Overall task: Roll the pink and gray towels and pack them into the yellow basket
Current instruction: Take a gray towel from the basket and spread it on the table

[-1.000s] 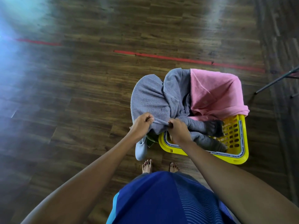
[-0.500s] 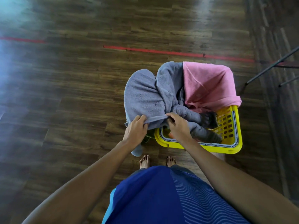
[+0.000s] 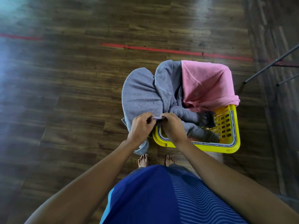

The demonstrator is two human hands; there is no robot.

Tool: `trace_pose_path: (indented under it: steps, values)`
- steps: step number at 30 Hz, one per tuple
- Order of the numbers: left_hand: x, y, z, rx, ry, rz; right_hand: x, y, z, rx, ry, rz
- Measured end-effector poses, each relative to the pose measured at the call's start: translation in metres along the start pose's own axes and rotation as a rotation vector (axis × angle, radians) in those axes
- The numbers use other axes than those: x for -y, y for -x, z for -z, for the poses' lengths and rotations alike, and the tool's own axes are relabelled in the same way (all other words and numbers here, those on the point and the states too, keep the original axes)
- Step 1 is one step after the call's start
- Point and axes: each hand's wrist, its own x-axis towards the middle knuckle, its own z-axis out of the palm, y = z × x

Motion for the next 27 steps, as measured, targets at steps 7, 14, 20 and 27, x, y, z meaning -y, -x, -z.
trace_pose_path:
  steps: [7, 14, 20, 27]
  values:
    - [-0.015, 0.007, 0.014, -0.012, 0.110, 0.043, -0.037, -0.003, -0.012, -0.018, 0.067, -0.212]
    - [0.026, 0.013, 0.030, -0.097, -0.023, 0.245, -0.011, 0.002, -0.008, -0.114, -0.188, -0.006]
    - [0.022, 0.016, 0.011, 0.162, -0.059, 0.081, 0.009, -0.004, -0.010, 0.032, -0.165, 0.136]
    - [0.005, 0.001, 0.011, -0.059, -0.055, -0.060, 0.005, -0.006, 0.004, -0.043, -0.111, 0.114]
